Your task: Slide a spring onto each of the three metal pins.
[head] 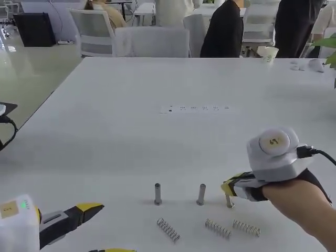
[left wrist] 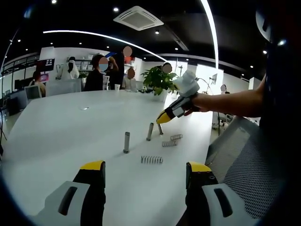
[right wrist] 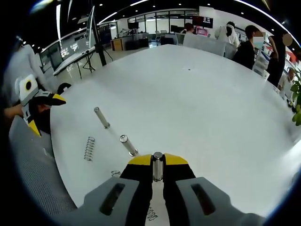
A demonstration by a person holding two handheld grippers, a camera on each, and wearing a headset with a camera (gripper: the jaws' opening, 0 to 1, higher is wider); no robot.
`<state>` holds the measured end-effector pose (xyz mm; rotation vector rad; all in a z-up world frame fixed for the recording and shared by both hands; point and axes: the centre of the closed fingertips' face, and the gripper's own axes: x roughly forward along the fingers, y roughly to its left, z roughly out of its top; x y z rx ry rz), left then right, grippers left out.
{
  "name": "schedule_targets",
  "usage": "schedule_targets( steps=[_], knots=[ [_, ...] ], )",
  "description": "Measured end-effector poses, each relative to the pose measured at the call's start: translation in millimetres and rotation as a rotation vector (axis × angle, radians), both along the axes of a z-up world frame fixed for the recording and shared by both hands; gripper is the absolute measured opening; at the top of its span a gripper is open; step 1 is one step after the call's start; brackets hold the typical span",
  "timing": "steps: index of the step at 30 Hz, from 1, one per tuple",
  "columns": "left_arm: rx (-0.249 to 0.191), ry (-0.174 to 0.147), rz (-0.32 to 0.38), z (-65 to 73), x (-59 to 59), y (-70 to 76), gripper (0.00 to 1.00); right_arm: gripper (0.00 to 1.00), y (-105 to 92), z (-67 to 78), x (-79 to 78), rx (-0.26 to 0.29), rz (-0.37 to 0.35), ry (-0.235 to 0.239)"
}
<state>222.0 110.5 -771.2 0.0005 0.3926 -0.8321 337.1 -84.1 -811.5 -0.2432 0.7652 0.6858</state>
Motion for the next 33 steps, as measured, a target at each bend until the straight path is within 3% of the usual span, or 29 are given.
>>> schedule_targets(
  steps=[16,25,33],
  knots=[
    [0.002,-0.003,-0.001,2.6,-0.8,-1.5,0.66,0.04,-3.3,2.5,-1.3,0.028,0.052,-0.041],
    [0.004,-0.002,-0.001,2.4,-0.2,-1.3,0.66,0.04,-6.7,4.3,0.1,0.084,0.068,-0.049],
    [0.009,0.0,-0.004,1.9,-0.7,-0.8,0.66,0.04,-7.4,5.5,-1.6,0.099,0.111,-0.067]
  ],
)
